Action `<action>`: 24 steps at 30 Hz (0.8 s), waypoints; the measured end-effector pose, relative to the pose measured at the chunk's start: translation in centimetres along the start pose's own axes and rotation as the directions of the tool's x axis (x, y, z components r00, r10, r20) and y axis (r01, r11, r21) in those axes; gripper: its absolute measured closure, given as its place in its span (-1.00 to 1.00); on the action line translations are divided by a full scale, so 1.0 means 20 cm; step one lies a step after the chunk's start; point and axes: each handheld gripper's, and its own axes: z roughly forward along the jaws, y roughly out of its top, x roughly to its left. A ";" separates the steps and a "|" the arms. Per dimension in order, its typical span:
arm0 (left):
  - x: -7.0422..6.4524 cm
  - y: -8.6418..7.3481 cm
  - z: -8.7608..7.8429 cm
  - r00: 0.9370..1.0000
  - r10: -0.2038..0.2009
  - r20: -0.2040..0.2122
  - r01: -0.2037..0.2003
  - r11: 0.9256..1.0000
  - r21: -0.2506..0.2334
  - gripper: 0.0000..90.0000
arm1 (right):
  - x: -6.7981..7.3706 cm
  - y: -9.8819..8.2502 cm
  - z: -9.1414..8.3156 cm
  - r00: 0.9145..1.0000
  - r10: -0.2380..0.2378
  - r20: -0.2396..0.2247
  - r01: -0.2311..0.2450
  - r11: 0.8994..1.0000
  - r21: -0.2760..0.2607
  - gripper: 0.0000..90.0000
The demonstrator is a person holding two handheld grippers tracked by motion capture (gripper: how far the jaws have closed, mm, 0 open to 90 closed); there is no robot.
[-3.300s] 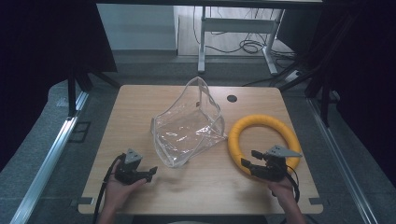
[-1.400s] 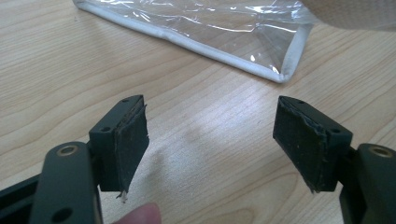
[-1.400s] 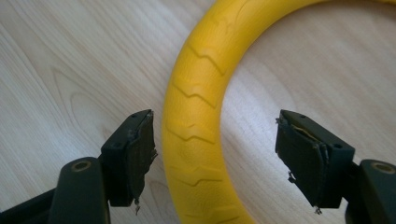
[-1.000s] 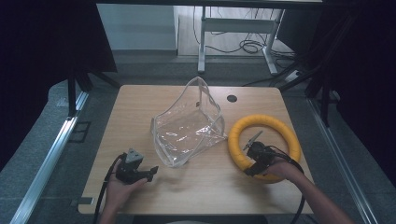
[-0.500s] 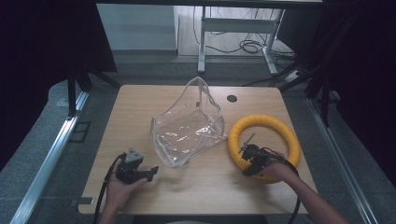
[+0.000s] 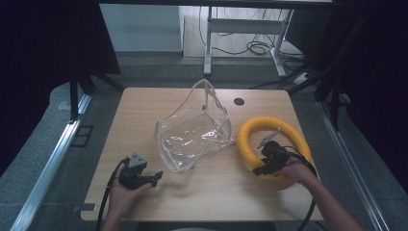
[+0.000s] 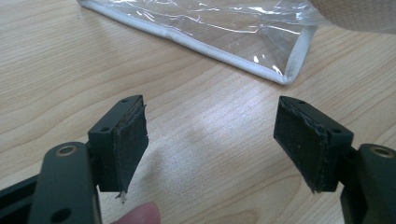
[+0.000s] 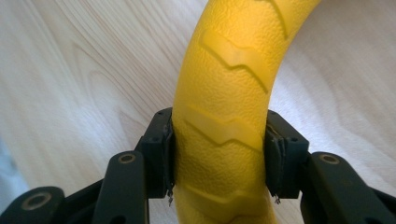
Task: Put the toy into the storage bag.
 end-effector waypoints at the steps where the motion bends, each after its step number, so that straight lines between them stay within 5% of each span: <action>1: 0.00 0.00 0.00 1.000 0.001 0.000 -0.001 1.000 0.000 -0.42 | -0.02 0.00 -0.04 1.000 0.016 -0.022 -0.017 0.999 -0.046 0.14; 7: 0.00 0.00 0.00 1.000 0.004 -0.001 -0.004 1.000 0.000 -0.42 | -0.06 -0.01 -0.13 0.997 0.048 -0.055 -0.055 0.989 -0.137 0.14; 22: 0.00 0.00 0.00 1.000 0.001 -0.002 -0.001 1.000 0.002 -0.42 | -0.12 -0.06 -0.29 0.991 0.116 -0.071 -0.134 0.927 -0.350 0.15; 24: 0.00 0.00 0.00 1.000 0.001 -0.001 -0.001 1.000 0.002 -0.42 | -0.12 -0.06 -0.29 0.991 0.115 -0.069 -0.132 0.927 -0.352 0.15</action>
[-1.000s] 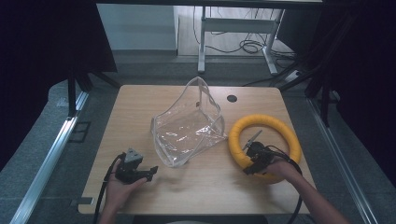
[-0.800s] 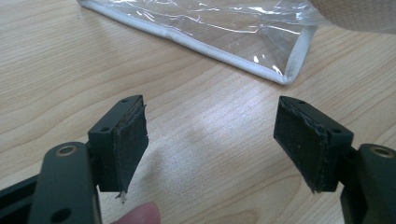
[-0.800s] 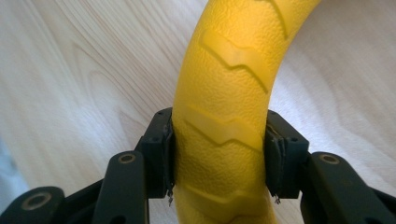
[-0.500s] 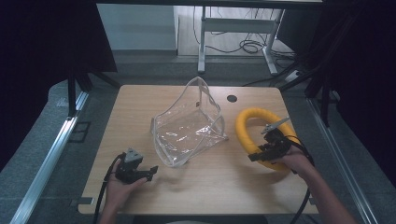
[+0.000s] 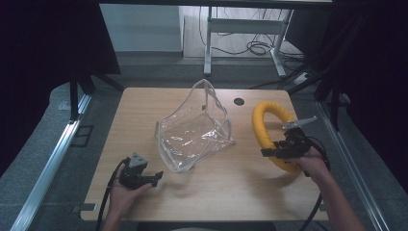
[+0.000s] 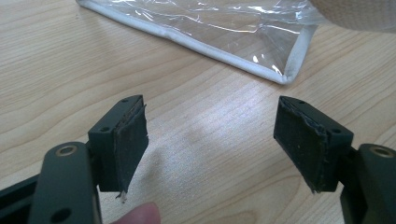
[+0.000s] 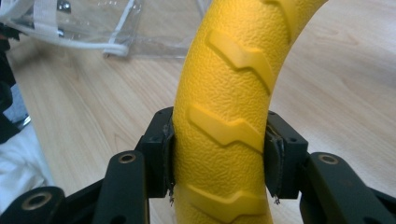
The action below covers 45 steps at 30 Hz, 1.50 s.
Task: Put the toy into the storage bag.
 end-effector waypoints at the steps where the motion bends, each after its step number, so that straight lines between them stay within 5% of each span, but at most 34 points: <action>1: 0.00 0.00 0.00 1.000 0.000 0.000 0.000 1.000 0.000 -0.42 | 0.00 0.00 -0.01 1.000 0.000 0.006 0.000 1.000 -0.005 0.15; 10: 0.01 0.00 -0.01 1.000 0.001 -0.002 -0.001 1.000 -0.003 -0.42 | -0.01 0.02 -0.04 0.999 0.023 0.027 -0.021 0.997 -0.080 0.15; 19: 0.00 0.00 0.00 1.000 0.005 -0.001 -0.005 1.000 0.001 -0.42 | 0.00 0.03 -0.12 0.999 0.037 0.033 -0.030 0.982 -0.185 0.15; 27: 0.00 0.00 0.00 1.000 0.006 -0.003 -0.006 1.000 0.001 -0.42 | 0.02 0.04 -0.18 0.998 0.060 0.023 -0.048 0.937 -0.346 0.15; 30: 0.00 0.00 0.00 1.000 0.008 0.000 -0.008 1.000 0.001 -0.42 | 0.03 0.04 -0.18 0.998 0.061 0.026 -0.047 0.929 -0.368 0.15; 45: 0.00 0.00 0.01 1.000 0.013 0.002 -0.013 1.000 0.002 -0.42 | 0.17 0.07 -0.14 0.991 0.112 0.068 -0.058 0.840 -0.540 0.14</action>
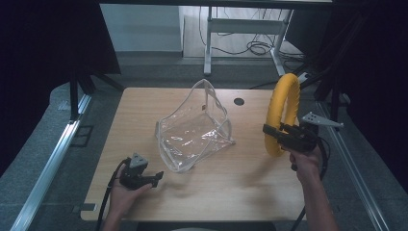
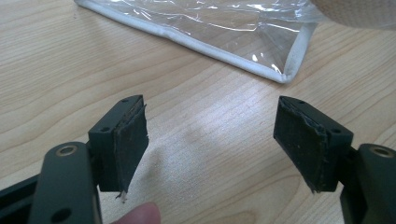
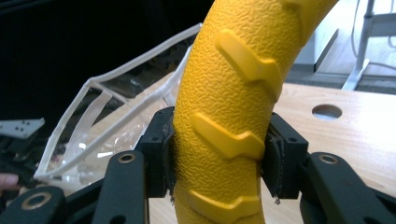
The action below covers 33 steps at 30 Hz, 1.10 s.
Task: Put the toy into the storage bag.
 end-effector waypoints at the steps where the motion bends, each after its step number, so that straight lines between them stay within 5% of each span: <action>1: 0.00 0.00 0.00 1.000 0.000 0.000 0.000 1.000 0.000 -0.42 | 0.02 0.00 0.01 1.000 0.004 0.004 -0.004 1.000 -0.021 0.14; 16: 0.00 0.00 0.00 1.000 -0.003 -0.001 0.003 1.000 0.001 -0.42 | 0.15 0.05 0.05 1.000 0.000 0.012 0.001 0.993 -0.118 0.14; 33: 0.01 0.00 0.00 1.000 -0.007 0.003 0.007 1.000 0.001 -0.42 | 0.35 0.26 0.05 0.997 -0.071 -0.008 0.068 0.972 -0.226 0.14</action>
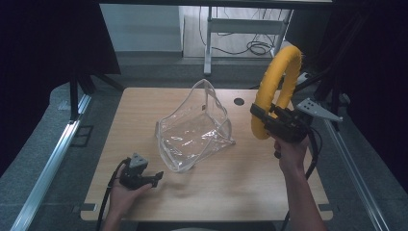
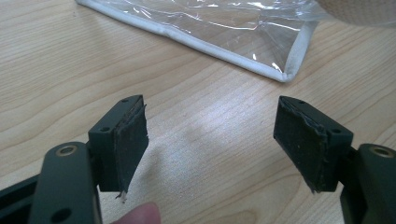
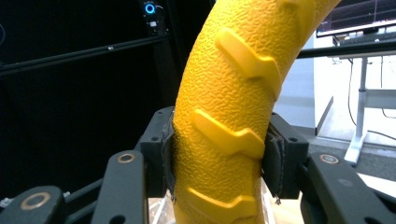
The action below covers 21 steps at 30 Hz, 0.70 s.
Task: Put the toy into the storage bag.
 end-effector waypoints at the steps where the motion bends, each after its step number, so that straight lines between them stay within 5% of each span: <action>1: 0.00 0.00 0.00 1.000 0.000 0.000 0.000 1.000 0.000 -0.42 | 0.01 0.01 0.01 1.000 0.001 -0.007 -0.001 1.000 -0.007 0.14; 21: 0.01 0.00 0.00 1.000 -0.005 0.003 0.005 1.000 0.003 -0.42 | 0.19 0.19 0.13 0.996 -0.023 -0.089 0.016 0.997 -0.079 0.13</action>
